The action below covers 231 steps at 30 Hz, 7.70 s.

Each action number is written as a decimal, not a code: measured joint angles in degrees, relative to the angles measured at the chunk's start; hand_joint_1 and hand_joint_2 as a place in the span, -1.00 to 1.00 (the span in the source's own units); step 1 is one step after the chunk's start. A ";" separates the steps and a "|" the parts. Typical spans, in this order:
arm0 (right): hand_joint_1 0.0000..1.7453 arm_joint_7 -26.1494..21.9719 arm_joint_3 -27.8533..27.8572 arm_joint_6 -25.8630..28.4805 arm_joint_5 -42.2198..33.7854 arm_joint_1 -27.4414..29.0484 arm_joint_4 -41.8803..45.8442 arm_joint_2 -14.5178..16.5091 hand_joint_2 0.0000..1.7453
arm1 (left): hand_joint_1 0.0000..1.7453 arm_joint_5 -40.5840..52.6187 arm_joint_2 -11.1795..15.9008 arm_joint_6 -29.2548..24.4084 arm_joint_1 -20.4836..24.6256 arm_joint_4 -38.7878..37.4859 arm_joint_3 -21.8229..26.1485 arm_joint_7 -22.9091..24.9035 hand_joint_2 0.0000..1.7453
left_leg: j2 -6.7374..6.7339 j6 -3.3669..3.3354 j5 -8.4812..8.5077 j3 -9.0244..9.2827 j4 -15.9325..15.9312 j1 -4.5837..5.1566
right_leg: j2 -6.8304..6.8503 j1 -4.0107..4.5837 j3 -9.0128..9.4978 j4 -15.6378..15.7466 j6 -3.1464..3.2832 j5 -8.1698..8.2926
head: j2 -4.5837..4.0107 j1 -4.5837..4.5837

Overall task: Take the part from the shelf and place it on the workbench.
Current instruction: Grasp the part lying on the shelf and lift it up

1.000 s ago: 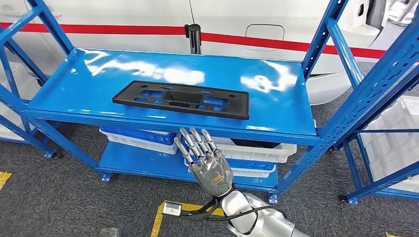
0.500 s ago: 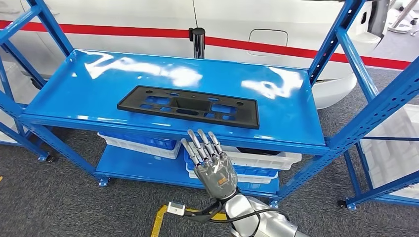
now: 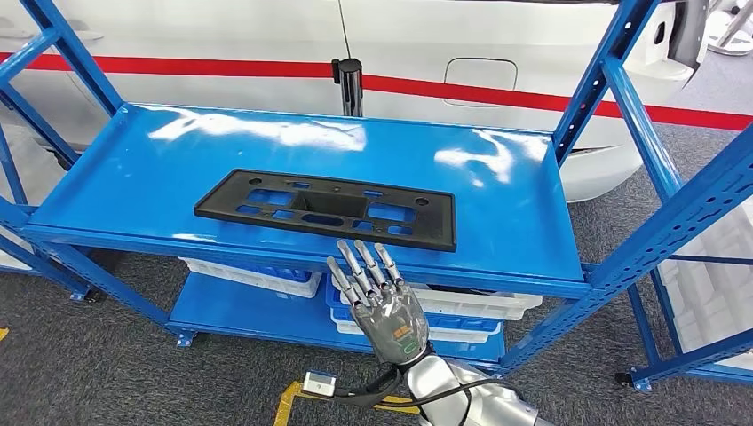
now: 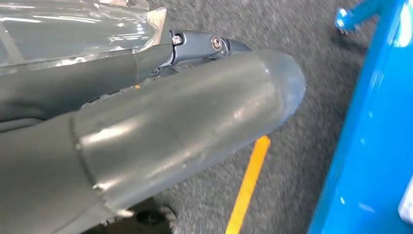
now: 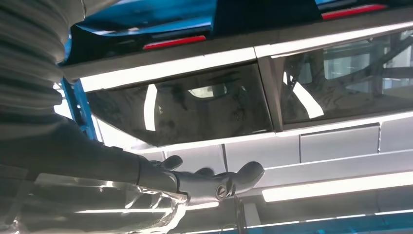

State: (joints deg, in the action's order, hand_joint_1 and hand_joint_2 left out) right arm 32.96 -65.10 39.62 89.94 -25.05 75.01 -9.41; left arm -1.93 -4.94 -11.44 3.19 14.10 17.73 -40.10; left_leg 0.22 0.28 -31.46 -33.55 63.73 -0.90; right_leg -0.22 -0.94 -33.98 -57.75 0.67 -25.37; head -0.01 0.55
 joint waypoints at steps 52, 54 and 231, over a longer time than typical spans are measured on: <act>-1.00 -6.95 1.14 -0.28 -0.02 4.10 -3.26 5.73 1.00 | -1.00 1.39 -0.75 2.73 -1.01 1.69 4.58 -0.05 -1.00 | 0.28 -2.70 5.04 0.61 -5.80 0.54 | -0.14 0.47 -5.34 -11.84 -2.17 -5.29 | 0.00 -0.18; -1.00 -7.36 1.48 -0.36 -0.02 4.18 -3.26 5.88 1.00 | -1.00 1.41 -0.84 2.81 -1.00 1.70 4.92 -0.05 -1.00 | 0.38 -2.40 4.61 1.07 -5.76 0.77 | -0.06 0.76 -1.74 -3.93 -2.14 -1.92 | 0.00 -0.18; 1.00 -69.77 27.28 -8.67 -77.52 17.54 30.95 6.08 1.00 | -1.00 6.36 -4.76 0.68 -4.20 18.67 8.34 -0.05 1.00 | 0.00 0.21 -4.23 -5.09 8.85 -0.35 | -0.05 0.29 0.07 -0.73 0.52 -0.48 | -0.01 -0.36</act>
State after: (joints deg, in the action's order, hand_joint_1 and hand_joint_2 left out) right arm -36.81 -37.82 30.95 12.42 -7.50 105.96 -3.33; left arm 4.43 -9.70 -10.75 -1.01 32.76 26.08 -40.15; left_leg 0.23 0.49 -35.69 -38.65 72.59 -1.26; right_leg -0.27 -0.65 -33.90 -58.48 1.19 -25.85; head -0.02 0.19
